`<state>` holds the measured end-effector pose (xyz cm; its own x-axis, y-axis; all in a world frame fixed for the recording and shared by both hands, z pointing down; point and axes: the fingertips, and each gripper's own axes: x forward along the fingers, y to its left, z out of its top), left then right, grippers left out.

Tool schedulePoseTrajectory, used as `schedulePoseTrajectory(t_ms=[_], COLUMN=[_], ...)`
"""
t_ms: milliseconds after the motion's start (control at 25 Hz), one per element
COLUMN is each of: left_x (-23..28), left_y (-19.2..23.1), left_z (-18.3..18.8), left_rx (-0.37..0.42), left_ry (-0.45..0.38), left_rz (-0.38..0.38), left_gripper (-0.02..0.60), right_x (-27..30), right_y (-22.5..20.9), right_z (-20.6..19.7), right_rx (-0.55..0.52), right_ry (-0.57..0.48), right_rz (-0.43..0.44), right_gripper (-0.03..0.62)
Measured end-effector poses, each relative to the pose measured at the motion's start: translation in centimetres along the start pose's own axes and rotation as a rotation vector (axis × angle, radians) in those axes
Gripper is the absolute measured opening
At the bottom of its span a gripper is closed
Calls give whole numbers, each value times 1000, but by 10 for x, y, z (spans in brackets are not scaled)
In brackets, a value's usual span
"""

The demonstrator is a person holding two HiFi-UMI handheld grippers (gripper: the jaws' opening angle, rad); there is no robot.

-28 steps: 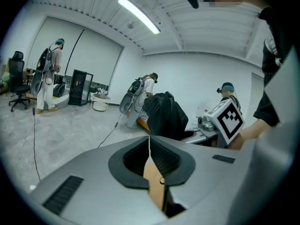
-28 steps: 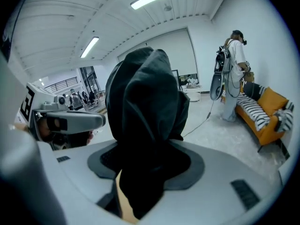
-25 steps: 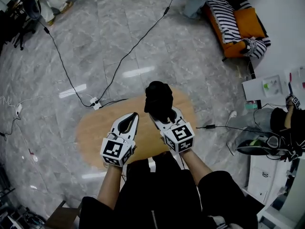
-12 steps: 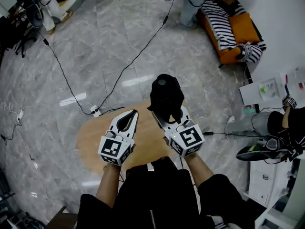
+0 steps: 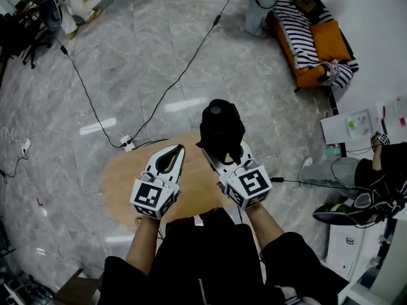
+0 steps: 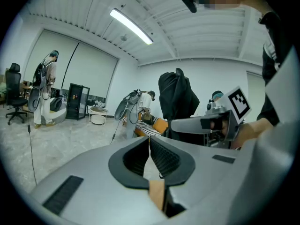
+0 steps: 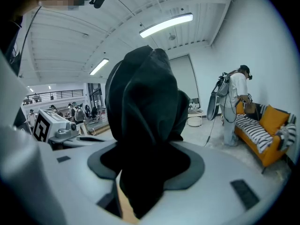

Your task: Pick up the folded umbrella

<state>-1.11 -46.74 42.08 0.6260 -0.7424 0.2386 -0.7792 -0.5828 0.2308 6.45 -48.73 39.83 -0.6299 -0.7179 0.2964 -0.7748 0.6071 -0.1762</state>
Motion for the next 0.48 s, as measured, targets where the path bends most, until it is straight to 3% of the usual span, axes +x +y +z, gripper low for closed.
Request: schedulePoseTrajectory(t_ms=[480], left_x=[-3], left_y=[9], left_z=[-2], left_rx=[-5], left_ry=[2], left_rz=[14], left_gripper=[18], right_x=[8], right_y=[6], right_z=[5], right_rx=[-10], right_ry=[-3], right_rz=[20], right_gripper=[232])
